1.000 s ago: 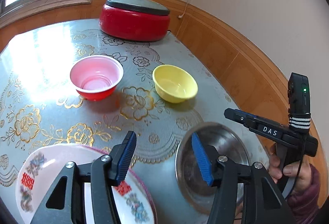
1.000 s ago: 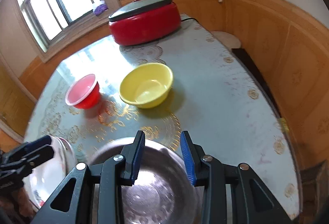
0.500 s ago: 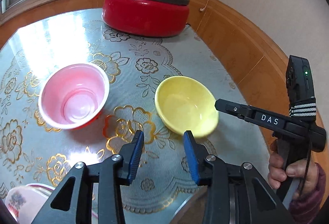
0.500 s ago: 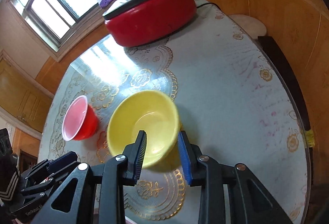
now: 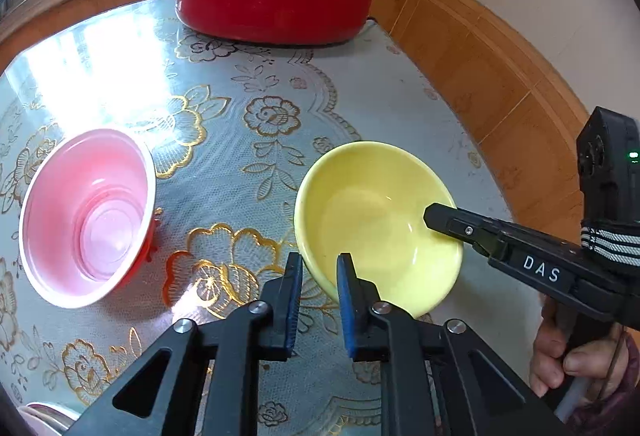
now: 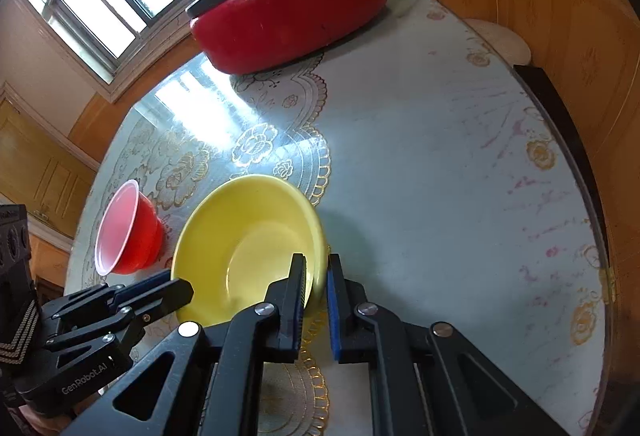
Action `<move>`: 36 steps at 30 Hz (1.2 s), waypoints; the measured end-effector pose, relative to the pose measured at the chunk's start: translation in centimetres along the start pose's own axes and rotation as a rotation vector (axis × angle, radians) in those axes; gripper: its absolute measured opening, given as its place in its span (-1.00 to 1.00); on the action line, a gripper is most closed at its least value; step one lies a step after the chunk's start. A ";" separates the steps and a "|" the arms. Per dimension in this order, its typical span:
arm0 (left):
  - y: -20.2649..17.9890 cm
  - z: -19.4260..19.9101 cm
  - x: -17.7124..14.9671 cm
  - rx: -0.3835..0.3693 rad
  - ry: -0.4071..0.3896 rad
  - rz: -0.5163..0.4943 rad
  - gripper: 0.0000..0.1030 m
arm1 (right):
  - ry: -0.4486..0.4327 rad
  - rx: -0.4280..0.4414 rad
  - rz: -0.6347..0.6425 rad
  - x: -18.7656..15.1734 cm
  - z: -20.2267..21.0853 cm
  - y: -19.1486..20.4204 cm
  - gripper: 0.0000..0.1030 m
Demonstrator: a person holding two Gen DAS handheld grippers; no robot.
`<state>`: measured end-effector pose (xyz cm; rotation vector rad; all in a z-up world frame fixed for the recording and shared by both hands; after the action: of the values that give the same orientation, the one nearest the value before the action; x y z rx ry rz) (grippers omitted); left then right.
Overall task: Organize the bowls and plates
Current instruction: 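Lift the yellow bowl with the left gripper and lower it into the steel bowl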
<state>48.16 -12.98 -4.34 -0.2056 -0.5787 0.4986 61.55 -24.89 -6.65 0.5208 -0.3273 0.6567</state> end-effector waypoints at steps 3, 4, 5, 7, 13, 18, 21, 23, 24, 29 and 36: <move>-0.8 1.7 -0.7 -0.008 -0.026 -0.032 -0.66 | -0.018 0.020 0.003 -0.4 1.6 0.3 -0.84; -1.1 2.3 -0.9 -0.009 -0.034 -0.042 -0.66 | -0.025 0.024 0.006 -0.6 2.2 0.5 -0.84; -1.3 3.0 -1.2 -0.011 -0.044 -0.050 -0.66 | -0.034 0.032 0.010 -0.9 2.9 0.7 -0.84; -1.6 4.5 -1.8 -0.026 -0.063 -0.061 -0.66 | -0.048 0.042 0.013 -1.6 4.3 1.2 -0.84; -2.4 8.9 -4.9 -0.065 -0.105 -0.102 -0.66 | -0.090 0.057 0.050 -4.8 8.5 3.1 -0.84; -2.6 11.7 -8.0 -0.110 -0.115 -0.141 -0.66 | -0.095 0.061 0.069 -8.0 11.0 4.3 -0.84; -2.9 12.5 -9.8 -0.137 -0.105 -0.166 -0.66 | -0.083 0.054 0.080 -10.0 11.8 4.8 -0.84; -2.8 12.7 -11.2 -0.151 -0.087 -0.180 -0.66 | -0.063 0.050 0.082 -11.5 12.0 5.0 -0.84; -2.6 12.8 -11.9 -0.157 -0.076 -0.183 -0.66 | -0.051 0.049 0.082 -12.3 12.0 5.1 -0.84; -2.0 11.6 -14.9 -0.167 -0.006 -0.180 -0.66 | 0.035 0.018 0.073 -15.8 10.5 5.2 -0.83; -2.0 10.7 -16.8 -0.177 0.033 -0.188 -0.66 | 0.091 -0.082 0.074 -17.7 8.7 5.0 -0.83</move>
<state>30.71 -22.74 -2.88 -0.3241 -0.6036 0.2615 43.97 -35.08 -5.58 0.4003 -0.2879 0.7333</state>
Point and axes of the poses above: each gripper's, at about its wrist camera, not at the fingertips, and z roughly against the way its jaws point, y to its left, x to its top, the point moved 3 cm from there along -z, roughly the way its jaws point, and after that the axes turned 4 degrees about -x, right-handed, at the moved point
